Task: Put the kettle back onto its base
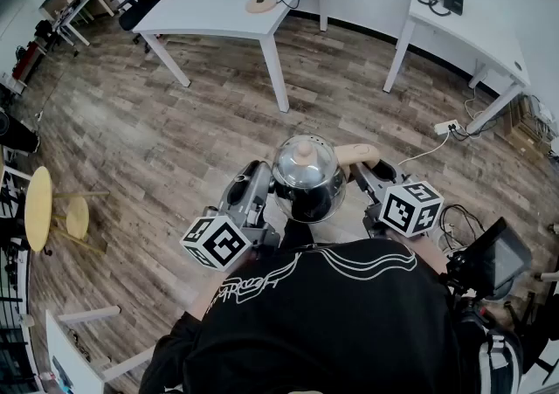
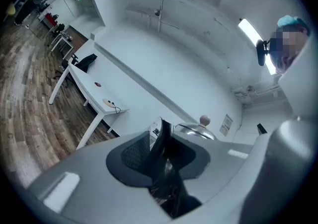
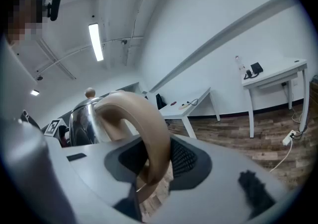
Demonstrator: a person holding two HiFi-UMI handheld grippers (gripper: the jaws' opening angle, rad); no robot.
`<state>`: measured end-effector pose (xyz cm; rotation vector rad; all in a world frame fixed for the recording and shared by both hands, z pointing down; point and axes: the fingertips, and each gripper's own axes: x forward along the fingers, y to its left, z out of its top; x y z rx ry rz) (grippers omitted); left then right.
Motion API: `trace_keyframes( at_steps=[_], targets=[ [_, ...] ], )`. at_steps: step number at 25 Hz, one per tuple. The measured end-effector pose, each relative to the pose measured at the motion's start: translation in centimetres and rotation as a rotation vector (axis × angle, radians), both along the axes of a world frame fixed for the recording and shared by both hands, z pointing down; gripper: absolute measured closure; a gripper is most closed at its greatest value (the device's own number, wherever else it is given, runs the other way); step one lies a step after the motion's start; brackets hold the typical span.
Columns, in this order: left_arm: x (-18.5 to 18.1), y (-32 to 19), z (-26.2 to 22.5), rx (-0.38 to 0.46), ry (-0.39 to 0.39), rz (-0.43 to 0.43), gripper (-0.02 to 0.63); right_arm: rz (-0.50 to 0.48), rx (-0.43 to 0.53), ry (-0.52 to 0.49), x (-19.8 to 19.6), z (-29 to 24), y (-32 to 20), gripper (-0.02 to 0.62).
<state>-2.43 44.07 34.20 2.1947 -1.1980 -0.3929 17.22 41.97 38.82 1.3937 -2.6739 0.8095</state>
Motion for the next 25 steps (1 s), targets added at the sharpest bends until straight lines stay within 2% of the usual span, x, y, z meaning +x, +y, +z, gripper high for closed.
trace_keyframes(
  at_steps=[8,15,22,25],
  targets=[
    [-6.4,-14.1,0.5,-0.026,0.004,0.016,0.512,0.000,-0.026,0.014,-6.4,0.5,-13.8,0.477],
    [-10.7,-25.8,0.0,-0.012,0.002,0.057,0.512,0.009,-0.013,0.031,-10.7,-0.1,-24.6,0.477],
    [-11.7,-32.2,-1.1,0.044,-0.019,0.100,0.512,0.021,0.005,0.028,-11.9,-0.7,-30.1,0.477],
    [-11.5,-34.5,-0.9,0.031,-0.020,0.092,0.512,0.016,0.006,0.029,-11.7,-0.5,-32.6,0.477]
  ],
)
